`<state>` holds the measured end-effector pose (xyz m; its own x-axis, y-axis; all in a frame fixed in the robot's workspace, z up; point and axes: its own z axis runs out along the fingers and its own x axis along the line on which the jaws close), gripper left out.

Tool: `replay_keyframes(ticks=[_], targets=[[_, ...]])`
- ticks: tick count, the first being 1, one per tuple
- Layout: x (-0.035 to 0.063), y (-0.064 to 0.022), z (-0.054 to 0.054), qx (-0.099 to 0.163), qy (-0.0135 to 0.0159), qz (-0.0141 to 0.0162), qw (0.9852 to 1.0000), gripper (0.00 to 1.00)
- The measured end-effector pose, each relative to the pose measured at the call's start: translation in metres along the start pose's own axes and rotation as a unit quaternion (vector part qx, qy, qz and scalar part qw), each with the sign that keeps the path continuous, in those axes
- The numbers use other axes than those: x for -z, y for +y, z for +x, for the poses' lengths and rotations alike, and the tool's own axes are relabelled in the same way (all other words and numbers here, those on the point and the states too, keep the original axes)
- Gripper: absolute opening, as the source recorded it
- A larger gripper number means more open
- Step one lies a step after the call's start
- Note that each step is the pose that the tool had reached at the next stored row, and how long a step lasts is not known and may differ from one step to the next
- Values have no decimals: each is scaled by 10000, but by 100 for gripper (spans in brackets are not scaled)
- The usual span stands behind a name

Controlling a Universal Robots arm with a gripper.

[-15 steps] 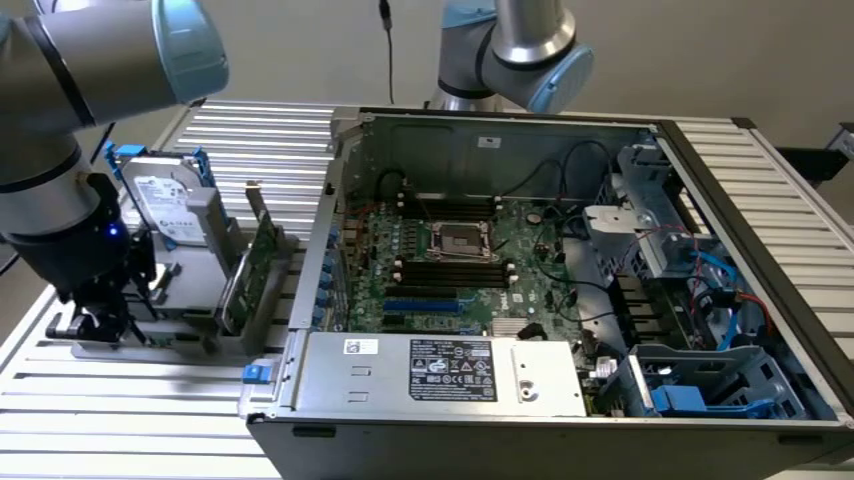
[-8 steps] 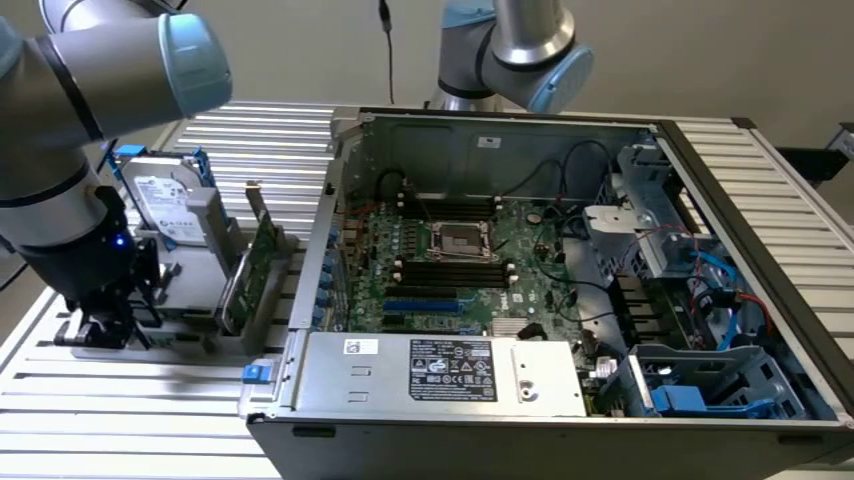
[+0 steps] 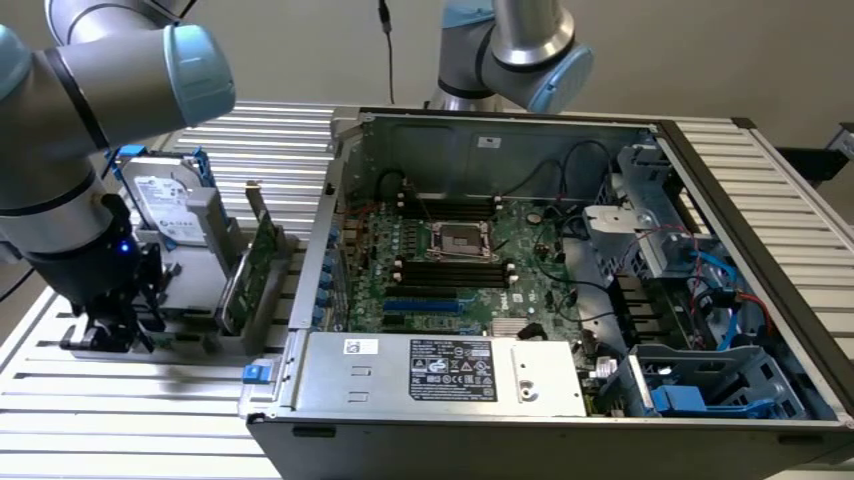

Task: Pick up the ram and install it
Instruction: 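Pick up the ram and move it above insertion slot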

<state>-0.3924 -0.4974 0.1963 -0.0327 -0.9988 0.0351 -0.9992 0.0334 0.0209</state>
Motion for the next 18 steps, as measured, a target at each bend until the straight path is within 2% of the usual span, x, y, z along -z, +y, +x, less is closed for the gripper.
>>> replay_keyframes(ticks=[18], targets=[[-38, 7, -20, 0, 1, -5, 10000, 36]])
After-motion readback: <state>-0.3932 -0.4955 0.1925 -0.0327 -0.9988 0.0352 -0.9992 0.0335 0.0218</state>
